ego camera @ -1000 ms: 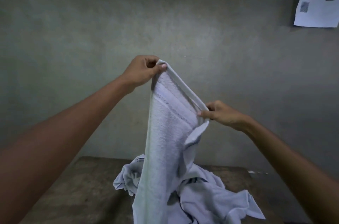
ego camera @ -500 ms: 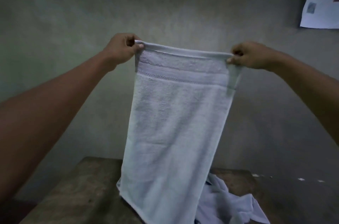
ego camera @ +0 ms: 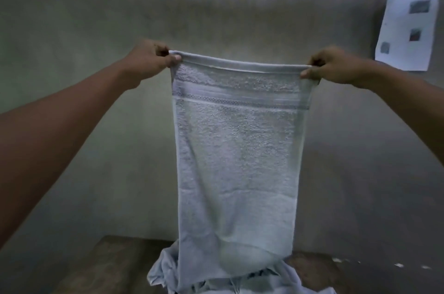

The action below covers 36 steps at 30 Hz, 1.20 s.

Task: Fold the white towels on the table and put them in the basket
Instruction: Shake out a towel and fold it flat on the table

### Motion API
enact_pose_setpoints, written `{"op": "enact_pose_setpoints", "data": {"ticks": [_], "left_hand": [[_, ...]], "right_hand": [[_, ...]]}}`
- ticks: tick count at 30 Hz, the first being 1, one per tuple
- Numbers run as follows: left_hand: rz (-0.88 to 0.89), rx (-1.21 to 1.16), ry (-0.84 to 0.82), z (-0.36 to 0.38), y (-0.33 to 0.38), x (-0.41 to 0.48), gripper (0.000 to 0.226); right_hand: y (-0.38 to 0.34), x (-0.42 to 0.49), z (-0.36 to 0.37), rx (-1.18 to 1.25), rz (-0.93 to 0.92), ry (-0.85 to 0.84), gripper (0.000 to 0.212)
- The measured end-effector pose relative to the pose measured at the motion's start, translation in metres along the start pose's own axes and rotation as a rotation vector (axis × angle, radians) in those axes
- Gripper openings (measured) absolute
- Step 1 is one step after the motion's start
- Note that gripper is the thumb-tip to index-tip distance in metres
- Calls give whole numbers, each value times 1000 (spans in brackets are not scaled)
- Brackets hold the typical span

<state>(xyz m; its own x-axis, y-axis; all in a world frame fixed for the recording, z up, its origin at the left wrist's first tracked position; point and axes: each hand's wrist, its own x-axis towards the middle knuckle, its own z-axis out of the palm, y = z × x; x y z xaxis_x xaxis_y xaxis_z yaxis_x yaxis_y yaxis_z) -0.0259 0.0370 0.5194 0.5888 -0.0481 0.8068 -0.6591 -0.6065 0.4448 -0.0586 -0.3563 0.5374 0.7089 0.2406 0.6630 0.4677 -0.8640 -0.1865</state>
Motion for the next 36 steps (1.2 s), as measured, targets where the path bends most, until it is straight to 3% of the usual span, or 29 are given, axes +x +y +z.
{"op": "enact_pose_setpoints", "data": {"ticks": [6,12,21,30,36], "left_hand": [[-18,-74,-41,-12,7,-1,11],[-61,-93,-52,-7,8,10,14],[-171,40,-167,51,-78,-2,12],[-132,18,34,98,-122,8,21],[-109,22,34,108,-134,-10,21]], "right_hand": [[-7,-4,-18,133,26,10,20],[-1,9,-17,202,107,-67,8],[58,26,86,250,183,-158,4],[92,39,136,303,229,9,11],[93,19,150,346,236,6,18]]}}
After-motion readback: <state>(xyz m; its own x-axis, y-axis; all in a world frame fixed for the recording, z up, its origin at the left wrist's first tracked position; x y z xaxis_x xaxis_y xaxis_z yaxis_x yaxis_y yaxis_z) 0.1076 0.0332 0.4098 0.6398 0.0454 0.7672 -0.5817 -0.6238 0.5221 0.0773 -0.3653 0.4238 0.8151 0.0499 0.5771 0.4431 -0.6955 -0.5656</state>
